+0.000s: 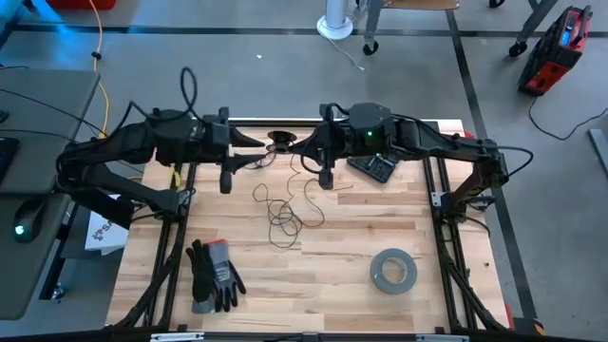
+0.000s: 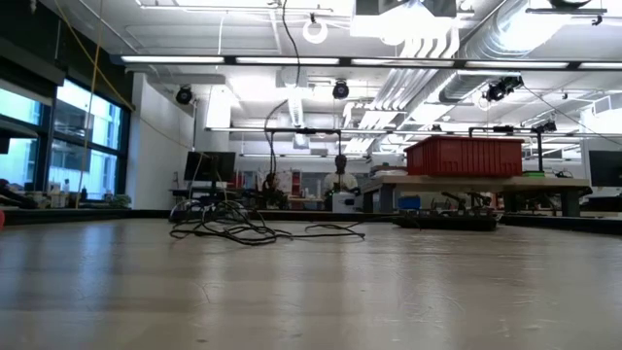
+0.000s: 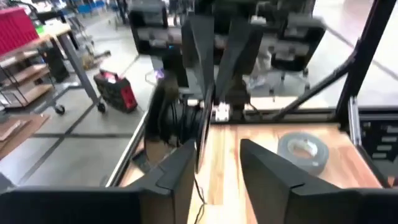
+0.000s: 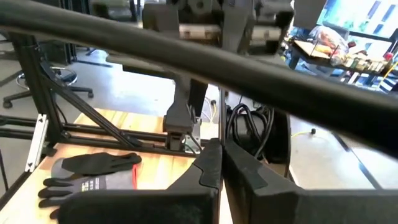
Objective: Coil cords
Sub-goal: Coil the black wire on the black spool
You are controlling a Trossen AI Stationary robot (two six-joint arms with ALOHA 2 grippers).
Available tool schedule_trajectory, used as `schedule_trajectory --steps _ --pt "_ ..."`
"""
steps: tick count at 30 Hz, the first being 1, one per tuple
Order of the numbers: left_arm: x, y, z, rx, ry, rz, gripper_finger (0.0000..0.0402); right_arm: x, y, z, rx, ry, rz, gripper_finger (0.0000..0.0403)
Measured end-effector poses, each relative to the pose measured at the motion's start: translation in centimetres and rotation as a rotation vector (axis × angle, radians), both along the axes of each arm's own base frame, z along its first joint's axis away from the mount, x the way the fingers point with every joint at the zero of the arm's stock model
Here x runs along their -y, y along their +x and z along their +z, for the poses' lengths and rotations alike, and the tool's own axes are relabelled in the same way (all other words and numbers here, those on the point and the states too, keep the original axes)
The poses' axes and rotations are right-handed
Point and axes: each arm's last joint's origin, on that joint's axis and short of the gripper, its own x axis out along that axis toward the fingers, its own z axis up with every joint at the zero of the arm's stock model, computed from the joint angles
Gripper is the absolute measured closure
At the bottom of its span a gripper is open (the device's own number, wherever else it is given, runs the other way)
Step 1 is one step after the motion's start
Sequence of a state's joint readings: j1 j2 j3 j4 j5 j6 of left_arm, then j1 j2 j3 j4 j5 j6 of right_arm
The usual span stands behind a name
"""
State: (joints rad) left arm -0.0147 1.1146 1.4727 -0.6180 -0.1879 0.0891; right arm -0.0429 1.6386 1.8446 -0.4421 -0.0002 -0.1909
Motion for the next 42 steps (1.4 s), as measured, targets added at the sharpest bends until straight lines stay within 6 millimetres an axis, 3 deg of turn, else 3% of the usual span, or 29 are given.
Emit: schedule_trajectory --steps 6,13,17,29,37,42 --pt "0.0 0.9 -0.7 -0.044 0.024 0.016 0.0243 0.0 0.0 0.0 -0.005 -0.014 0.011 0.0402" --pt "-0.1 0.8 -0.4 -0.018 0.018 0.017 0.0241 0.0 0.0 -0.1 -0.011 -0.015 0.02 0.0403" --pt "0.0 0.9 -0.5 -0.032 0.002 -0.002 0.0266 0.0 0.0 -0.1 -0.011 -0.015 0.02 0.0403" --pt "-0.1 1.0 -0.7 -0.042 -0.002 0.012 0.0394 0.0 0.0 -0.1 -0.009 -0.032 0.017 0.0403" --pt "-0.1 0.6 -0.4 -0.013 -0.044 0.056 0.04 -0.1 -0.4 0.6 0.033 -0.019 -0.03 0.0394" --pt "-0.4 -1.8 0.8 0.058 -0.084 0.091 0.0401 0.0 -2.5 2.7 0.112 0.036 -0.069 0.034"
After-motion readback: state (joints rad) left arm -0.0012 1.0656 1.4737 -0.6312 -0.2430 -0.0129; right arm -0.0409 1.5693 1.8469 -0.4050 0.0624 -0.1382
